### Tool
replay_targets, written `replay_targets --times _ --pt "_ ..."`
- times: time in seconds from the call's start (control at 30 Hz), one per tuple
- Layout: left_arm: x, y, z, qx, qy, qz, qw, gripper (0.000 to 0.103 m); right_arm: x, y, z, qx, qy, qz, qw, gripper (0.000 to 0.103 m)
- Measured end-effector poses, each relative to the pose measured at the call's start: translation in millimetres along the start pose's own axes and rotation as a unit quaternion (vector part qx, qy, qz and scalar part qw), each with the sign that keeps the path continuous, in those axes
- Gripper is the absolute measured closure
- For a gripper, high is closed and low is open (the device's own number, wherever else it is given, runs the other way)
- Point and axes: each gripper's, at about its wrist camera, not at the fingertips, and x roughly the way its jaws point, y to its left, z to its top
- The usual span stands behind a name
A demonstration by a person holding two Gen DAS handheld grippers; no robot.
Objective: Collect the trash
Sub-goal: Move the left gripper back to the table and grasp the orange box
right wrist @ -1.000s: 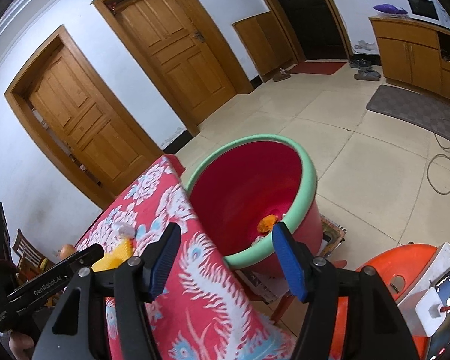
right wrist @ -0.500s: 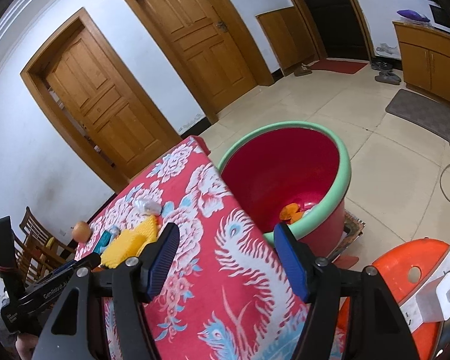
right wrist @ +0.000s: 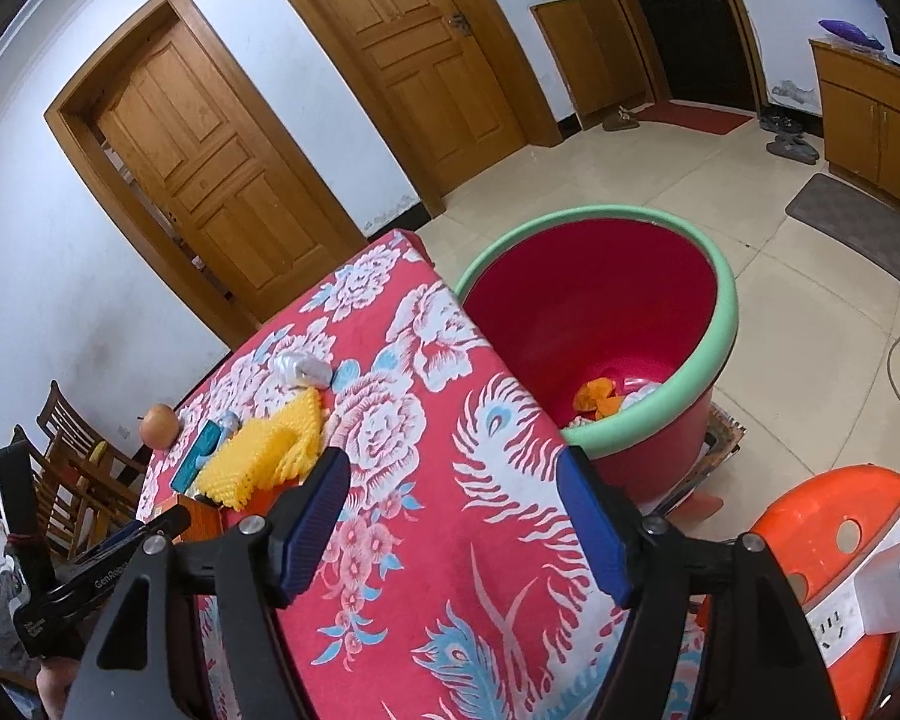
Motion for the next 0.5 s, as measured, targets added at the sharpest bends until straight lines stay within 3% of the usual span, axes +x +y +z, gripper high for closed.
replay_targets --times 0.07,0.2,0.5 --pt "4 2 -2 -0.005 0.004 -0.004 1.0000 0.029 2 1 0 -0.003 0.002 0.000 1.000 0.029" --pt "10 5 -6 -0.018 0.009 -0.028 0.9994 0.053 4 4 -2 -0.009 0.007 0.000 1.000 0.029" --pt "-2 18 -14 -0.032 -0.006 -0.049 0.9983 0.054 -1 12 -5 -0.021 0.007 -0.003 1.000 0.029"
